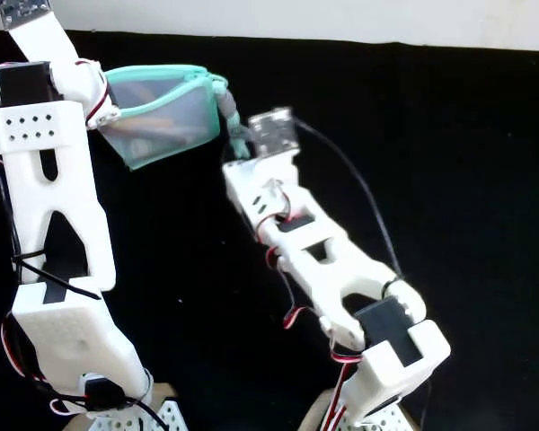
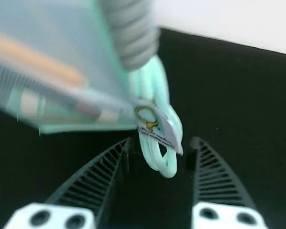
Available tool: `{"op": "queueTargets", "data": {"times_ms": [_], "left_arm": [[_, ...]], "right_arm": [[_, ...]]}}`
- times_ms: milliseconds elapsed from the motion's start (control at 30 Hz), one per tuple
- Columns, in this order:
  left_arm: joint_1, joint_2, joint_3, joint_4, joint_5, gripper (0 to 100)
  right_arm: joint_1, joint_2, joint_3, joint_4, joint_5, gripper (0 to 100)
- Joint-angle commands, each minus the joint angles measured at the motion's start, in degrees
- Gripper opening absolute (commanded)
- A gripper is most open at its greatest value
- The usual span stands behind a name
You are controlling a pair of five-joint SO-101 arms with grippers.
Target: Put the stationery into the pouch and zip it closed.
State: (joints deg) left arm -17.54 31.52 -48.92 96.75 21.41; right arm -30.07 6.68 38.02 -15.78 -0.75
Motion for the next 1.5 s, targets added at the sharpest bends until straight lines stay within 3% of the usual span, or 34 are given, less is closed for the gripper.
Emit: {"op": "queueTargets", "data": {"times_ms": [0,233,700,1400,1467], "left_arm": [[-1.9,3.4,0.3,-0.4,-0.9,1],[-1.9,3.4,0.3,-0.4,-0.9,1],[-1.9,3.4,0.3,-0.4,-0.9,1],[-2.1,3.4,0.3,-0.4,-0.9,1],[-2.1,3.4,0.3,-0.4,-0.9,1]], "right_arm": [[-1.5,-0.2,-0.5,1.4,6.2,25.2],[-1.9,-0.3,-0.6,1.0,5.6,25.3],[-2.2,2.2,-7.5,1.5,-6.9,25.3],[-1.1,8.0,-11.9,1.1,-10.4,25.1],[-1.1,9.2,-11.9,1.1,-10.3,21.4]]}}
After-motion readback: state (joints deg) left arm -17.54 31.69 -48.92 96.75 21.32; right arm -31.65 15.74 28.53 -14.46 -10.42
